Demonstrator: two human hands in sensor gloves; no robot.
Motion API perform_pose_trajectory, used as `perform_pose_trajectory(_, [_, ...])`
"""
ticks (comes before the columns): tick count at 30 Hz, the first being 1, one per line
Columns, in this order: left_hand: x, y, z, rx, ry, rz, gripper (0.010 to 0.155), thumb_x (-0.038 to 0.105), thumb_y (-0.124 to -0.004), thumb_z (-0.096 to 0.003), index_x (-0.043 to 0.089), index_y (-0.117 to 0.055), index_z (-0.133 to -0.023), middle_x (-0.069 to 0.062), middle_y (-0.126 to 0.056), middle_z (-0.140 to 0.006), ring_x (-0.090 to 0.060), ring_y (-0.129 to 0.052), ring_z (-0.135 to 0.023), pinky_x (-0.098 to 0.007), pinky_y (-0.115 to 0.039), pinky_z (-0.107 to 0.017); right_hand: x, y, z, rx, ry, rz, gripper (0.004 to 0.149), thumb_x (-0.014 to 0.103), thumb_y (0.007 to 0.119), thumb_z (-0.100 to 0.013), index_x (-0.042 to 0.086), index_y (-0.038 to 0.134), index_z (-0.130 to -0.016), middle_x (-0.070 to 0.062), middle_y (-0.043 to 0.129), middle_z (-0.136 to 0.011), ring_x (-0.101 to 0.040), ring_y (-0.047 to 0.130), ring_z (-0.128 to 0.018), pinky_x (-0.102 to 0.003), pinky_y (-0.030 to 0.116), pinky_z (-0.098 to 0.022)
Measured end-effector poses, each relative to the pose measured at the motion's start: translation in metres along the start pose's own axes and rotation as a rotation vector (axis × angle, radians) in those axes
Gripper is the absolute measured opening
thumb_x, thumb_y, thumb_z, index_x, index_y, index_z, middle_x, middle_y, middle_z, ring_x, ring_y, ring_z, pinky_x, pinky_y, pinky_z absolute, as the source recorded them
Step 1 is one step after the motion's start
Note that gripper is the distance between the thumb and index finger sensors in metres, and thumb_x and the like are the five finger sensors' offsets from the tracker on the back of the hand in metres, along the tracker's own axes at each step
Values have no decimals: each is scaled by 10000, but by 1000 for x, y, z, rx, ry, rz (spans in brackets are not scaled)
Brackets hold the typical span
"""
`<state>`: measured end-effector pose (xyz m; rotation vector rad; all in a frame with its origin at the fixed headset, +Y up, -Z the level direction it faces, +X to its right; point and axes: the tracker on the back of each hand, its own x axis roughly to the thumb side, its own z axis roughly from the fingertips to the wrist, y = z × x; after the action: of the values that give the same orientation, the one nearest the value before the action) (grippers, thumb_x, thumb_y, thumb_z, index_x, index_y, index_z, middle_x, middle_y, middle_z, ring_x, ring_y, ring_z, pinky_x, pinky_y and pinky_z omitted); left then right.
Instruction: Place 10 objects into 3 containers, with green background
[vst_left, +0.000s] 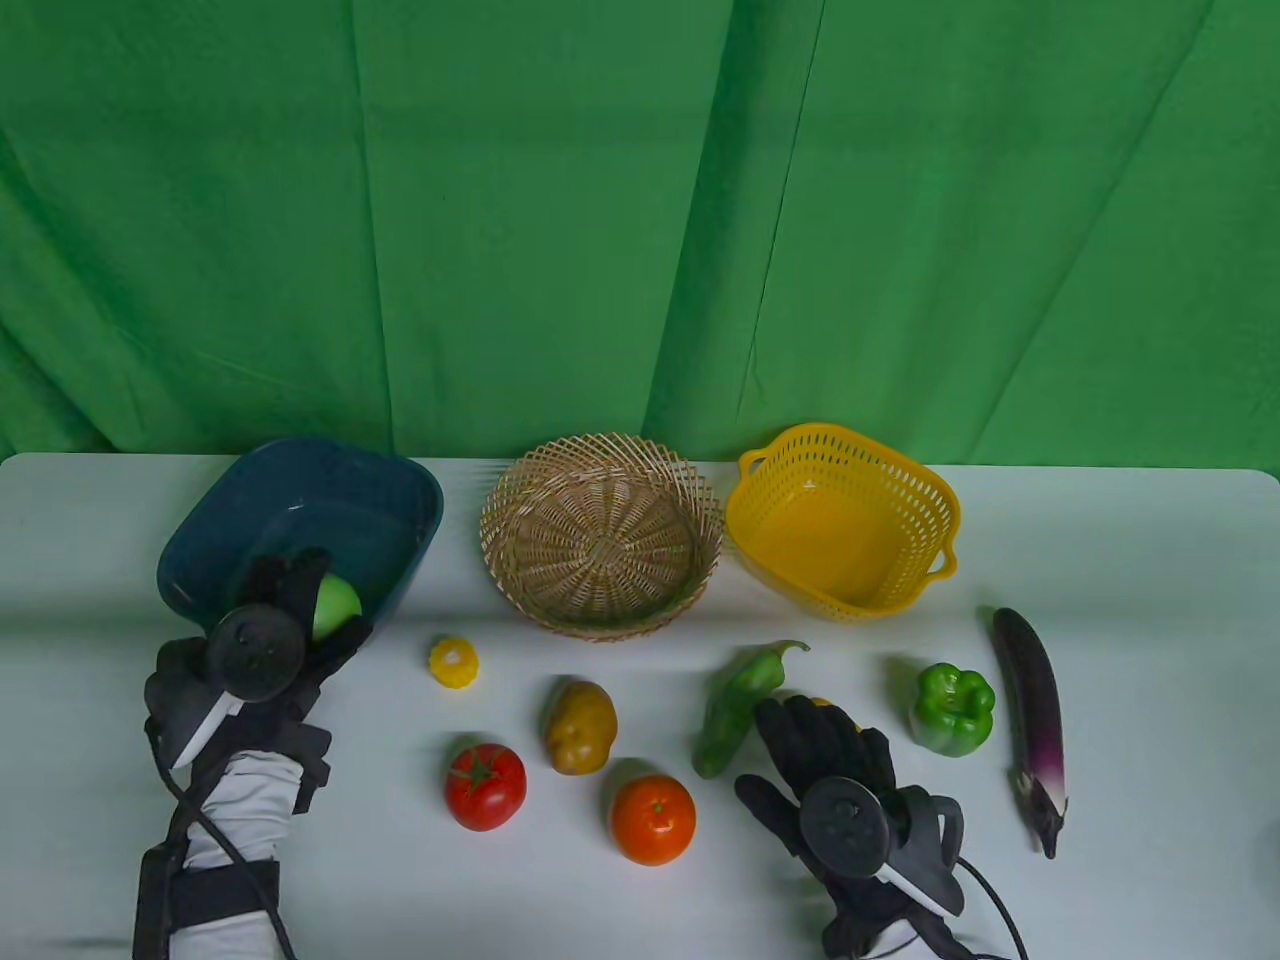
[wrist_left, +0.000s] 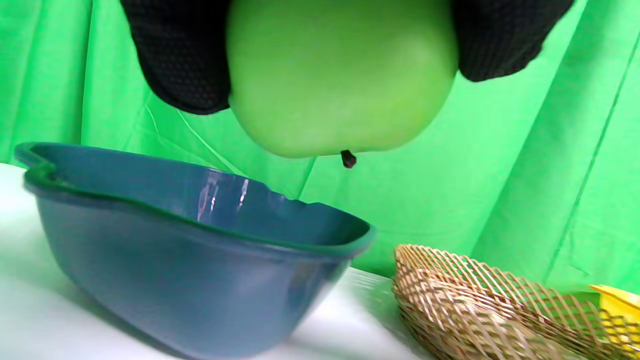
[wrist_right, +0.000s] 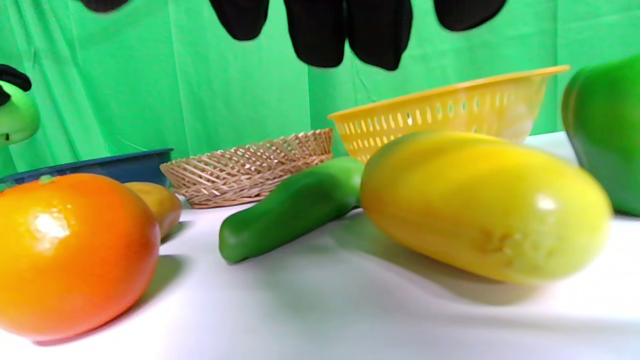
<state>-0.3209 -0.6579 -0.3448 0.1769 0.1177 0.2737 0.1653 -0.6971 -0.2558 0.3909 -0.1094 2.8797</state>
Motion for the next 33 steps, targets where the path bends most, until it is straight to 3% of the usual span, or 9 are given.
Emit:
perform_pose_trajectory(7, [6, -20, -33, -36, 44, -193, 800, 666, -707, -479, 386, -383, -1155, -264, -527, -1166, -473, -813, -941, -461, -830, -598, 0, -2, 1, -8, 3, 6, 719, 649, 527, -561, 290, 404, -1172, -160, 514, -1230, -480, 525, -1088, -717, 401, -771])
perform_pose_trajectory(16, [0, -37, -55, -128, 182, -185, 772, 639, -714, -498, 415, -369, -1151, -234, -475, -1193, -478, -757, -991, -514, -781, -636, 0, -2, 1, -10, 9, 12, 720, 649, 526, -561, 288, 404, -1172, -157, 514, -1231, -482, 524, -1088, -717, 401, -771])
perform_pose_trajectory(18, [0, -39, -55, -157, 199, -217, 768, 626, -702, -514, 435, -328, -1157, -182, -490, -1205, -451, -729, -1030, -562, -742, -654, 0, -2, 1, -10, 10, 12, 720, 649, 526, -561, 288, 405, -1172, -159, 513, -1231, -485, 524, -1087, -717, 401, -772])
perform_pose_trajectory(23, [2, -35, -49, -147, 165, -227, 776, 640, -655, -532, 397, -296, -1176, -218, -389, -1233, -502, -609, -1084, -620, -676, -671, 0, -3, 1, -17, 5, 9, 719, 649, 526, -561, 290, 404, -1172, -160, 513, -1231, -481, 524, -1089, -716, 401, -772])
perform_pose_trajectory(33, [17, -20, -24, -63, 33, -161, 733, 624, -608, -556, 342, -361, -1185, -207, -432, -1226, -479, -628, -1080, -620, -677, -665, 0, 0, 0, -3, 0, 10, 719, 649, 526, -561, 289, 406, -1172, -160, 513, -1231, -481, 525, -1088, -716, 402, -772])
